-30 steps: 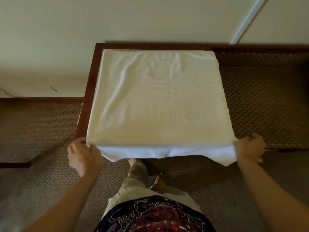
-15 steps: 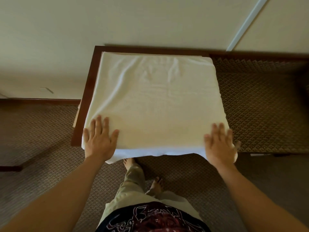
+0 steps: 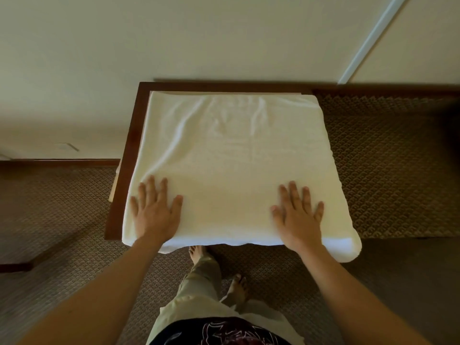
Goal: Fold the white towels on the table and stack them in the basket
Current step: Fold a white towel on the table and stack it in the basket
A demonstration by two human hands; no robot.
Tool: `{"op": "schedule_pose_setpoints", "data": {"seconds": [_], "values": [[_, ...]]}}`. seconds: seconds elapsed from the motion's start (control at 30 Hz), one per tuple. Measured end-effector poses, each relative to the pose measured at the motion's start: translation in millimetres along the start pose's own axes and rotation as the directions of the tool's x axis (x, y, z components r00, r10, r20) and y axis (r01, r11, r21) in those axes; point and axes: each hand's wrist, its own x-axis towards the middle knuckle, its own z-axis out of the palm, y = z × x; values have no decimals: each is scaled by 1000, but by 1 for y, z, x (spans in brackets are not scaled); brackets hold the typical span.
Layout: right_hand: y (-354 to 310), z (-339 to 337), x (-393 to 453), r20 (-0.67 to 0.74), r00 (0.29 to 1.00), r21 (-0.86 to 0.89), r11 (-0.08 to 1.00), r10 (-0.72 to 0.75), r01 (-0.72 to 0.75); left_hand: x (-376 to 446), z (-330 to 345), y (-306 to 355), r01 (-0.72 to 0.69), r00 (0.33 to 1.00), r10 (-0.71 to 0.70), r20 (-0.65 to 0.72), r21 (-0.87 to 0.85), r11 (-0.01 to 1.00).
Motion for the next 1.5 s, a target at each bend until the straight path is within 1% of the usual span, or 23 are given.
{"op": "schedule_pose_setpoints", "data": {"seconds": [0.07,0.1,0.13,0.17,0.2,0.23,0.3,0.33,0.37,0.47,0.63,0.87,0.97,1.03,1.07,1.1,1.13,1.17,1.23,1.3,1.37,1.43,1.5], "values": [[14,-6,10,-14,985,43,985,170,-169,10,-10,-10,224,974,-225,-8,-79,971],[15,-10,15,-5,971,68,969,240,-239,16,-15,-7,303,952,-306,-11,-108,947],[11,-15,20,-6,961,84,958,275,-273,21,-18,0,321,945,-326,-35,-100,942],[2,-19,30,-20,960,95,956,280,-277,30,-21,10,275,958,-279,-68,-72,959],[-8,-21,38,-42,966,88,964,254,-250,36,-21,21,175,980,-177,-88,-38,984],[-20,-25,52,-55,977,73,977,206,-202,49,-23,35,46,996,-47,-78,-23,999],[-41,-29,80,-43,994,30,994,103,-101,73,-24,61,-178,984,178,-22,-3,984],[-49,-31,94,-37,997,15,998,67,-66,86,-25,71,-236,972,236,8,7,972],[-56,-33,107,-38,998,2,999,46,-46,99,-27,78,-256,966,256,33,18,966],[-68,-45,157,-52,998,-15,999,46,-47,155,-36,85,-225,974,224,33,45,973],[-76,-67,228,-79,994,-52,996,71,-75,244,-57,71,-105,994,105,3,31,994],[-115,-72,272,-102,994,-61,997,42,-48,303,-75,38,-62,997,64,-34,40,997],[-130,-78,284,-95,995,-34,999,12,-16,319,-85,36,22,1000,-22,2,10,1000],[-126,-86,289,-205,979,20,1000,-14,19,323,-91,50,90,996,-90,9,-11,996],[-120,-91,291,-286,958,71,997,7,14,322,-93,60,99,995,-99,-6,-27,995],[-111,-97,294,-362,929,123,992,72,-28,320,-93,73,60,998,-61,-28,-34,998],[-96,-104,301,-411,895,185,977,174,-106,318,-91,90,-27,998,26,-54,-20,999],[-84,-111,308,-430,856,251,949,286,-191,313,-87,104,-127,990,127,-65,3,992],[-48,-130,327,-395,771,382,853,499,-357,308,-75,140,-303,952,304,-34,41,952],[-11,-146,346,-260,715,514,720,649,-466,304,-65,174,-388,921,388,21,75,918],[16,-157,364,-76,706,688,549,704,-474,300,-56,202,-398,917,395,48,85,914],[31,-163,374,82,723,854,326,686,-405,299,-50,222,-344,939,340,52,75,936],[44,-166,382,190,730,916,148,656,-372,299,-48,241,-275,961,271,60,62,959]]}}
